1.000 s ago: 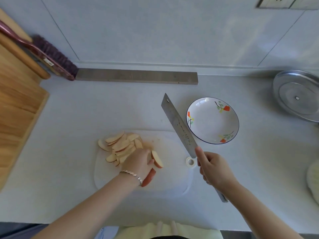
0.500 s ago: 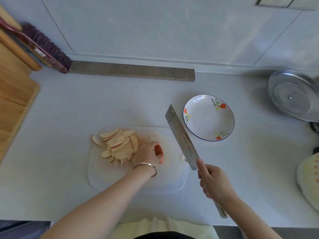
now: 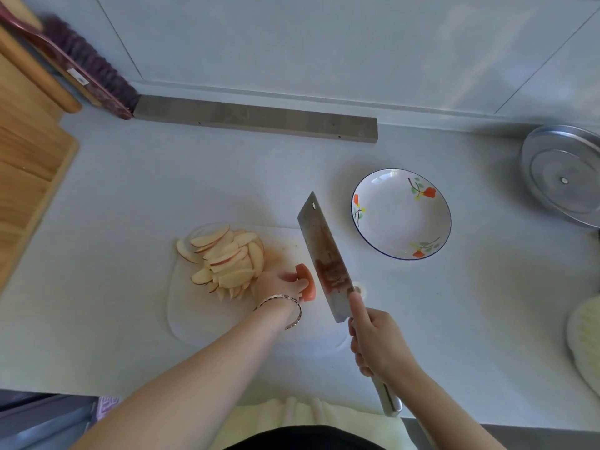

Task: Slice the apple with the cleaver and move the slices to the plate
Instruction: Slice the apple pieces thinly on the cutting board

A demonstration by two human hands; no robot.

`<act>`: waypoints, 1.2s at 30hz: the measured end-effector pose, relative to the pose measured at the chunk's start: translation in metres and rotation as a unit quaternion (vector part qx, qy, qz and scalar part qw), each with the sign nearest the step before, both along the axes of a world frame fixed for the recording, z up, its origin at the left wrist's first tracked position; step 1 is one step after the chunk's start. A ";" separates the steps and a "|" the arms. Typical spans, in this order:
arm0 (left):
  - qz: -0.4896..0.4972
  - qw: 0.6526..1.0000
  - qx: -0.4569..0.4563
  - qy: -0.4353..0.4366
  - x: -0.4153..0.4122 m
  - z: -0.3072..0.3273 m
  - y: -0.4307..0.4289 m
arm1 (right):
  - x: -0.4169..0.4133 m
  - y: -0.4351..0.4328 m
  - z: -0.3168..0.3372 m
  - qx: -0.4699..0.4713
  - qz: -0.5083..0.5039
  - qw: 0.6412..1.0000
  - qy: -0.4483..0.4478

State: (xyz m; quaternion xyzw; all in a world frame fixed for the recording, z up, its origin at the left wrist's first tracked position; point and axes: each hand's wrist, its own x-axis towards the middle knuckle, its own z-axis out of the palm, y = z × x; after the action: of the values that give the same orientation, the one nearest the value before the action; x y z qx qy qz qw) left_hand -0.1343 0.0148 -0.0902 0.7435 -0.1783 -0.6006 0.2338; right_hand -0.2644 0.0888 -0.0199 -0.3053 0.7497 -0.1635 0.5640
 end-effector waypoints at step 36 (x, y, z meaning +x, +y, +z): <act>0.046 0.999 -0.010 -0.021 -0.001 0.006 0.002 | 0.014 0.008 -0.020 0.019 0.058 0.997 0.044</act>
State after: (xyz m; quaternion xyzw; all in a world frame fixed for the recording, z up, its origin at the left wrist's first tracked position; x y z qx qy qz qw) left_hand -0.1355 0.0164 -0.0841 0.7608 -0.1546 -0.5722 0.2644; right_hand -0.2500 0.0970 -0.0396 -0.3444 0.7578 -0.1025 0.5446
